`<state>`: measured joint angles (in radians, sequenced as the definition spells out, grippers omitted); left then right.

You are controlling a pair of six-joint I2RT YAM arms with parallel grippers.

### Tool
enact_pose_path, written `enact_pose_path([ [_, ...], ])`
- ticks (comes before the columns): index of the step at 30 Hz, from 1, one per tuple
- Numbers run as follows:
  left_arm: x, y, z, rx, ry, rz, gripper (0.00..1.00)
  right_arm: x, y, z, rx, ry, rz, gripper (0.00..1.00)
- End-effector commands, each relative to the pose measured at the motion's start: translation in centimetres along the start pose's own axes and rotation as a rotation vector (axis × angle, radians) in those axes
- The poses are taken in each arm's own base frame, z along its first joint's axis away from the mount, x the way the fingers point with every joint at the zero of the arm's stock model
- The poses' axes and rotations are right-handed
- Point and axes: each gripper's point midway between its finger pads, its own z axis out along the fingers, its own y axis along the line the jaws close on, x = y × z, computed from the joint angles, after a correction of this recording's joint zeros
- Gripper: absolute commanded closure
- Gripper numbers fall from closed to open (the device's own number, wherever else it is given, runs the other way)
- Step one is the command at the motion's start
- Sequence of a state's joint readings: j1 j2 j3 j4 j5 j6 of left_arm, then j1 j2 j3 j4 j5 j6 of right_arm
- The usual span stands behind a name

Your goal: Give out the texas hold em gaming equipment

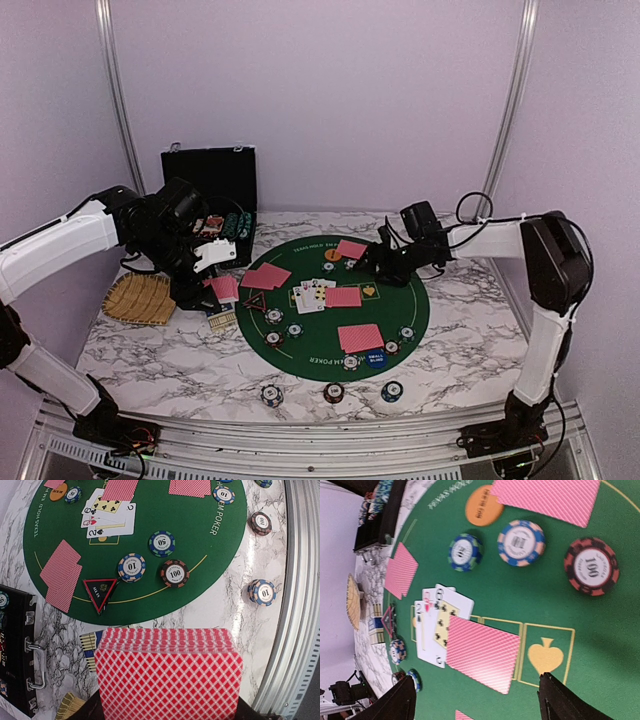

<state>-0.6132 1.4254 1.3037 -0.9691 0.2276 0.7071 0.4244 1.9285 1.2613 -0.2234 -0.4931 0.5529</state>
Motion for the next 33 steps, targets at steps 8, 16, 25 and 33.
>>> enact_pose_path([
  [8,-0.5,0.1,-0.5,-0.001,-0.028,0.006,0.91,3.4,19.6,-1.2,-0.459,0.007,-0.129,0.05],
  [16,-0.6,0.1,-0.5,-0.001,-0.029,0.005,0.91,8.7,26.4,0.8,-0.669,0.139,-0.118,0.03],
  [25,-0.7,0.1,-0.6,0.0,-0.035,0.004,0.91,11.4,30.2,2.7,-0.763,0.218,-0.11,0.03],
  [33,-0.9,0.1,-0.7,0.002,-0.043,0.006,0.91,12.3,31.7,4.7,-0.797,0.263,-0.088,0.03],
])
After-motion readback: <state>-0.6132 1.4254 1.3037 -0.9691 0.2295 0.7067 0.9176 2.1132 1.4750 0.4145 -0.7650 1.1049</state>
